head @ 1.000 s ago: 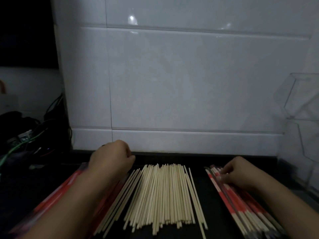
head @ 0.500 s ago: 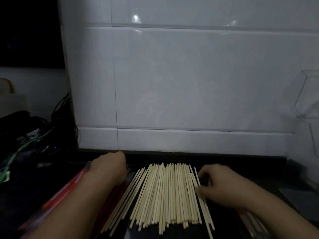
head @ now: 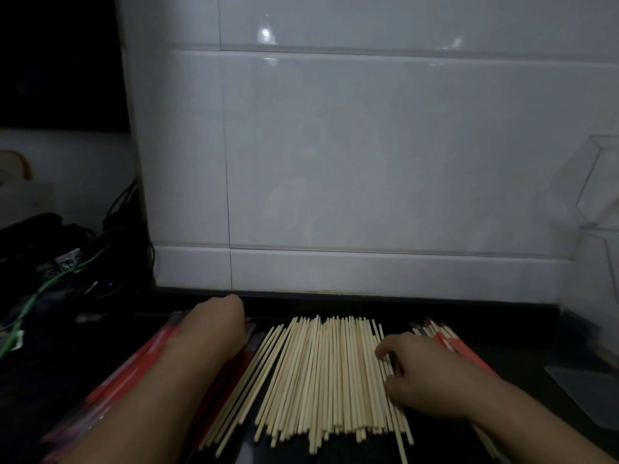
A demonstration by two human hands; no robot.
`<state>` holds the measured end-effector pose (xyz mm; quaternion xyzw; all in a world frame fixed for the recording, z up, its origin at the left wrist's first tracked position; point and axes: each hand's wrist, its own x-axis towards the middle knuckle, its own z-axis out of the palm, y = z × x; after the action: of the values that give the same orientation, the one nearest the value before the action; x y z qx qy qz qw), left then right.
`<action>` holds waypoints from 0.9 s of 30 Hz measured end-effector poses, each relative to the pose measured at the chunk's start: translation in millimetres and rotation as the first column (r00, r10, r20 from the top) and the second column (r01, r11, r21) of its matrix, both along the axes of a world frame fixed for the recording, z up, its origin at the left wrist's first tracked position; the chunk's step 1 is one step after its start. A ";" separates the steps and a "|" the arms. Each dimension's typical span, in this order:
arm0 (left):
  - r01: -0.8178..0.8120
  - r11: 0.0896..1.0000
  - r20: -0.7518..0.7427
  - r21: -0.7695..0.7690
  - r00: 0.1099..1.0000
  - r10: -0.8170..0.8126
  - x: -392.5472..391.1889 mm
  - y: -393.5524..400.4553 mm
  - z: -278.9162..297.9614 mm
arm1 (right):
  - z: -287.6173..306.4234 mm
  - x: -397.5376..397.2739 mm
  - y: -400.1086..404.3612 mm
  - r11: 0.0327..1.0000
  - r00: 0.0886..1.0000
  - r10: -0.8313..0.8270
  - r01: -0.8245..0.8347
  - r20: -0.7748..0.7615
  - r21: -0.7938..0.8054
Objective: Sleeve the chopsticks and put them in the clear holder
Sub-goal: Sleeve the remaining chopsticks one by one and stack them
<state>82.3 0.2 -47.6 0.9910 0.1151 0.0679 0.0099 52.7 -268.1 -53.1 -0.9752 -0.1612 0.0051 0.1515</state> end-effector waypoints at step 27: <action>0.623 0.367 0.519 -0.691 0.780 -0.348 -39.9 -69.3 30.3 | 7.2 5.4 -5.7 0.998 0.998 -0.059 0.059 -0.003 0.026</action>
<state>42.4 -69.1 -17.3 0.8264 -0.1709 0.1403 0.5179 58.2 -273.7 -46.0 -0.9775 -0.1321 -0.0005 0.1646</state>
